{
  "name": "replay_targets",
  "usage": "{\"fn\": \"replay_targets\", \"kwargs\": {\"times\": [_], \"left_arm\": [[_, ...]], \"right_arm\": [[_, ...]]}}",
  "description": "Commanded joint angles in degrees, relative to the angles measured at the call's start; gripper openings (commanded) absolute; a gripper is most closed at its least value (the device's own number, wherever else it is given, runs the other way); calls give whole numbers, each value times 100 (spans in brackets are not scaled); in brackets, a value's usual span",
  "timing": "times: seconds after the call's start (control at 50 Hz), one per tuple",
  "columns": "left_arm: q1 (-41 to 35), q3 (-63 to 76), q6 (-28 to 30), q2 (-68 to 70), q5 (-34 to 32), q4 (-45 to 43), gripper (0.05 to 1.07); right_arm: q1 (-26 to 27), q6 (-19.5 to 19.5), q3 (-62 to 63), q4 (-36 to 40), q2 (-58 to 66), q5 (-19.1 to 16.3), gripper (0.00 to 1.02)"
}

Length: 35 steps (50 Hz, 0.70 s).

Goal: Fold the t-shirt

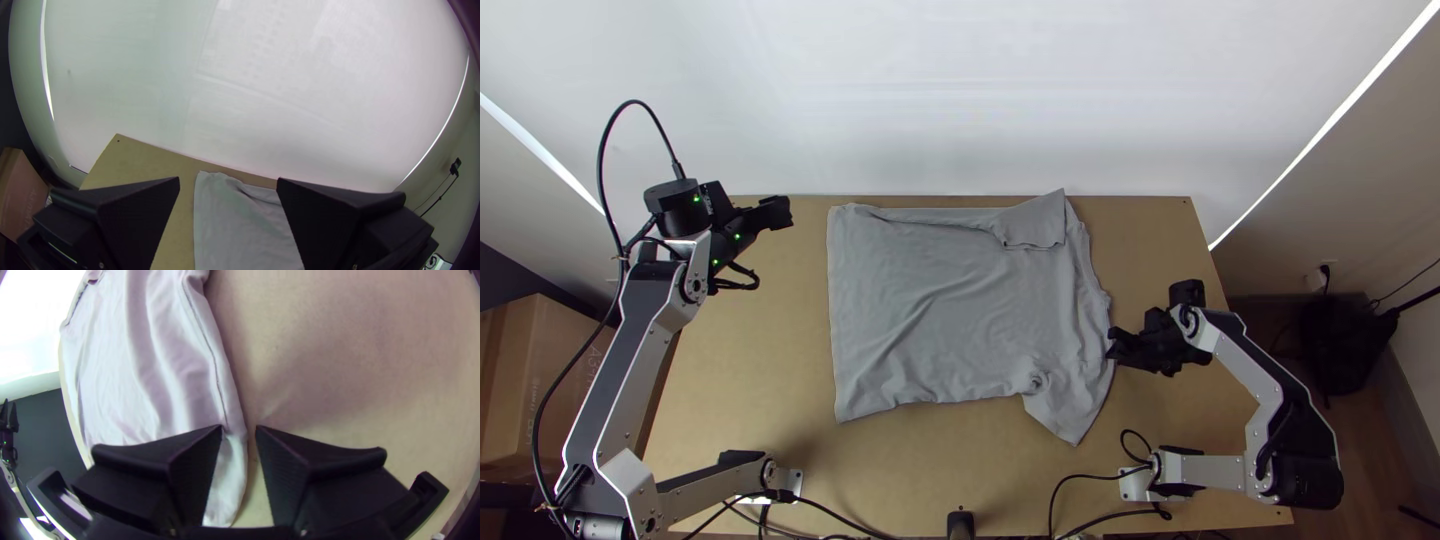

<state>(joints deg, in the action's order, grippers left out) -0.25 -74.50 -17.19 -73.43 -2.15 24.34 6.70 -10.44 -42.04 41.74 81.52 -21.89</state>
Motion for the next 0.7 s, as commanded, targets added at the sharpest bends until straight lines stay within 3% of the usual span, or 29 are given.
{"fn": "replay_targets", "kwargs": {"times": [0.0, 0.1, 0.28, 0.36, 0.48, 0.56, 0.68], "left_arm": [[43, 102, 304, 136, -31, 124, 102], [87, 102, 700, 145, -31, 423, 102], [95, 199, 2413, -40, -92, 1723, 102], [192, 225, 2879, -101, -127, 2418, 101], [306, 410, 3292, -14, -883, 3393, 101], [210, 638, 3784, 57, -998, 4316, 102], [-10, 1113, 4048, 259, -989, 4800, 101]], "right_arm": [[-187, -37, 399, -421, -57, 211, 2], [-222, -37, 399, -429, -83, 264, 2], [-151, -29, 372, -377, -153, 273, 2], [-134, -29, 381, -350, -224, 273, 2], [-134, -29, 442, -333, -373, 273, 2], [-143, -37, 495, -324, -470, 273, 2], [-213, -99, 548, -324, -593, 273, 2]]}}
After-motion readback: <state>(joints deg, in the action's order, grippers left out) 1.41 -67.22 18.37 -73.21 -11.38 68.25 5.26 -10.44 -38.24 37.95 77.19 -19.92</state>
